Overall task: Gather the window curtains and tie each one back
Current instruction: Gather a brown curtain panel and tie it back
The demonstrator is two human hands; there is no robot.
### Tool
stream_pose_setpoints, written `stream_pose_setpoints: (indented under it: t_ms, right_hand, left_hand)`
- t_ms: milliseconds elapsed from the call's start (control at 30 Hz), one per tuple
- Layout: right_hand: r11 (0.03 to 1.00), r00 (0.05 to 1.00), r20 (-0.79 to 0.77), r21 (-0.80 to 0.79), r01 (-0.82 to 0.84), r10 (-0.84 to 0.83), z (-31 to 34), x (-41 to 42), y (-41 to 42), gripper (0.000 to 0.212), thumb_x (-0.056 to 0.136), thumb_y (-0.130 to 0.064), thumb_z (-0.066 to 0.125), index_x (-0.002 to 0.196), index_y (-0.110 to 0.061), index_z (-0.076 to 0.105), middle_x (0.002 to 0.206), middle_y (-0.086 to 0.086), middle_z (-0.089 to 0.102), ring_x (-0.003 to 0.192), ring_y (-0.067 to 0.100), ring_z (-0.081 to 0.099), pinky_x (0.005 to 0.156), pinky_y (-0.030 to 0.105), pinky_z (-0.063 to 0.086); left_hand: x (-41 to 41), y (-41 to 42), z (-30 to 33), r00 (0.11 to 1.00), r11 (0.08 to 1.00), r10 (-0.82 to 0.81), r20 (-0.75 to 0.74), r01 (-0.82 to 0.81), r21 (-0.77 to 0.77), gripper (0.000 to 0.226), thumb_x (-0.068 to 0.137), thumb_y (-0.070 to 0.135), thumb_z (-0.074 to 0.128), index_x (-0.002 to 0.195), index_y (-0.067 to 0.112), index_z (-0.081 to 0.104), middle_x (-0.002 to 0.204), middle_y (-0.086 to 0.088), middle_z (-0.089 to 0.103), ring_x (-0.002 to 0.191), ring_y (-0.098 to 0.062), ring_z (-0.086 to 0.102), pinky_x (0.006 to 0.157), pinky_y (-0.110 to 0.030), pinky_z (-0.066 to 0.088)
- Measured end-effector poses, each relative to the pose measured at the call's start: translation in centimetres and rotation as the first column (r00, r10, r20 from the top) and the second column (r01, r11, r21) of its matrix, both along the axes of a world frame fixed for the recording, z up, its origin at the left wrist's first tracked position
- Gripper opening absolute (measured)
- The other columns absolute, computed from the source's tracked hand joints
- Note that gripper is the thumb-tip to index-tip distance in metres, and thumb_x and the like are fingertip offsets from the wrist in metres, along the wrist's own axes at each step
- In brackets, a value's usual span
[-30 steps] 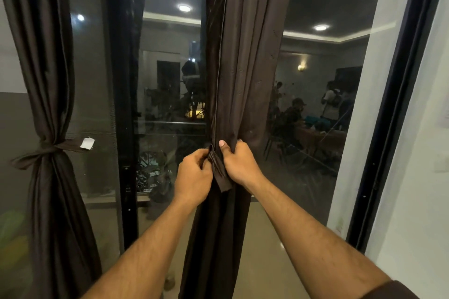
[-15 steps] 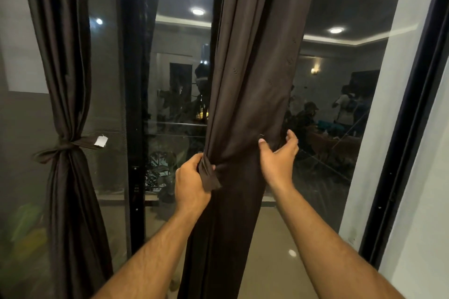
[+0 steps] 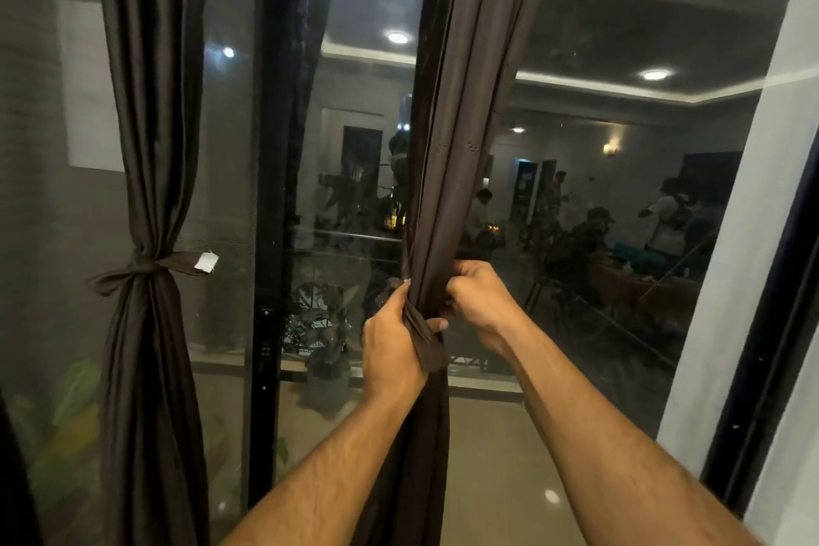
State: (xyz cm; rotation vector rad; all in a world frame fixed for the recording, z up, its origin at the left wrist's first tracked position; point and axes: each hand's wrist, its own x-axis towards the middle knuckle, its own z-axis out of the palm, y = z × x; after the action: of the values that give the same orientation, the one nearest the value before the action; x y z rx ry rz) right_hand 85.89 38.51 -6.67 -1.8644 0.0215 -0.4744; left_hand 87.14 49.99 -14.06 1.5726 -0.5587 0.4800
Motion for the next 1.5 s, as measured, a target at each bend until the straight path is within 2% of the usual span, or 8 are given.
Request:
stream_pose_setpoints:
  t_ms: [333, 533, 633, 767, 933, 1233, 1333, 1500]
  right_hand:
    - [0.898, 0.996, -0.022, 0.43, 0.087, -0.086, -0.4, 2.8, -2.5, 0.034, 0.106, -0.019, 0.038, 0.106, -0.006, 0.069, 0.095, 0.017, 0.077, 0.081, 0.03, 0.076, 0.071, 0.042, 0.063]
    - [0.952, 0.896, -0.408, 0.303, -0.045, 0.172, 2.2, 4.3, -2.6, 0.031, 0.105, -0.033, 0.054, 0.096, -0.008, 0.07, 0.08, 0.014, 0.071, 0.077, 0.028, 0.067, 0.068, 0.043, 0.053]
    - [0.943, 0.838, -0.432, 0.175, -0.284, 0.333, 2.7, 4.6, -2.0, 0.014, 0.102, -0.031, 0.059, 0.105, -0.026, 0.072, 0.085, 0.009, 0.072, 0.079, 0.023, 0.07, 0.067, 0.04, 0.059]
    - [0.88, 0.875, -0.28, 0.388, -0.274, 0.396, 2.4, 5.7, -2.1, 0.019, 0.102, -0.015, 0.061, 0.099, -0.005, 0.075, 0.089, 0.012, 0.076, 0.078, 0.024, 0.075, 0.076, 0.041, 0.065]
    - [0.949, 0.994, -0.016, 0.295, 0.108, -0.108, 0.6, 5.1, -2.9, 0.018, 0.102, -0.004, 0.047, 0.107, -0.008, 0.064, 0.087, 0.012, 0.07, 0.076, 0.026, 0.067, 0.059, 0.031, 0.06]
    - [0.908, 0.829, 0.461, -0.105, 0.407, -0.318, -4.7, -5.2, -0.2, 0.024, 0.1, 0.002, 0.048, 0.094, -0.021, 0.051, 0.075, -0.003, 0.057, 0.062, 0.008, 0.057, 0.057, 0.027, 0.046]
    - [0.925, 0.861, 0.443, -0.153, 0.347, -0.25, -5.8, -6.8, 2.0, 0.03, 0.098, 0.004, 0.05, 0.088, -0.022, 0.063, 0.084, -0.006, 0.064, 0.073, 0.01, 0.063, 0.067, 0.03, 0.053]
    - [0.941, 0.917, 0.317, -0.153, 0.301, -0.242, -6.0, -6.8, 3.4, 0.024, 0.101, -0.005, 0.055, 0.104, -0.022, 0.072, 0.1, -0.01, 0.072, 0.093, -0.001, 0.067, 0.08, 0.012, 0.052]
  left_hand:
    - [-0.9, -0.8, 1.1, 0.98, 0.99, -0.134, -0.151, 0.125, -0.062, 0.048, 0.105, 0.027, 0.048, 0.068, 0.032, 0.078, 0.057, 0.002, 0.055, 0.06, -0.011, 0.055, 0.065, -0.031, 0.042]
    - [-0.2, 0.4, 1.0, 0.98, 0.976, -0.2, -0.003, 0.199, 0.085, 0.04, 0.067, 0.052, 0.053, 0.103, 0.047, 0.071, 0.102, 0.005, 0.063, 0.109, -0.04, 0.061, 0.104, -0.062, 0.046]
    - [-0.2, 1.6, 2.0, 0.969, 0.963, -0.233, -0.083, 0.242, 0.121, 0.058, 0.071, 0.031, 0.068, 0.127, 0.015, 0.065, 0.104, 0.004, 0.066, 0.106, -0.025, 0.062, 0.1, -0.046, 0.054]
    - [0.5, 2.0, 2.6, 0.975, 0.944, -0.181, -0.129, 0.209, 0.254, 0.04, 0.088, -0.014, 0.06, 0.118, 0.012, 0.063, 0.102, -0.006, 0.066, 0.085, -0.008, 0.064, 0.074, -0.018, 0.056]
    - [0.9, 1.7, 2.2, 0.992, 0.894, 0.105, 0.063, -0.122, 0.432, 0.026, 0.085, 0.012, 0.067, 0.11, 0.02, 0.065, 0.091, 0.004, 0.069, 0.084, -0.01, 0.068, 0.076, -0.033, 0.06]
    - [-1.0, 0.2, 1.7, 0.985, 0.979, 0.147, 0.09, -0.158, 0.129, 0.018, 0.085, 0.006, 0.073, 0.086, 0.019, 0.06, 0.08, 0.005, 0.062, 0.075, -0.011, 0.059, 0.061, -0.021, 0.044]
    - [-2.0, -0.2, 1.8, 0.994, 0.977, -0.002, -0.106, -0.021, -0.213, 0.012, 0.092, 0.018, 0.057, 0.102, 0.021, 0.052, 0.078, 0.005, 0.065, 0.07, -0.008, 0.06, 0.062, -0.035, 0.044]
    - [-2.1, 2.3, -0.2, 0.999, 0.99, 0.036, -0.031, -0.04, -0.135, 0.033, 0.085, 0.014, 0.078, 0.095, 0.023, 0.047, 0.079, 0.005, 0.059, 0.07, -0.012, 0.061, 0.064, -0.04, 0.05]
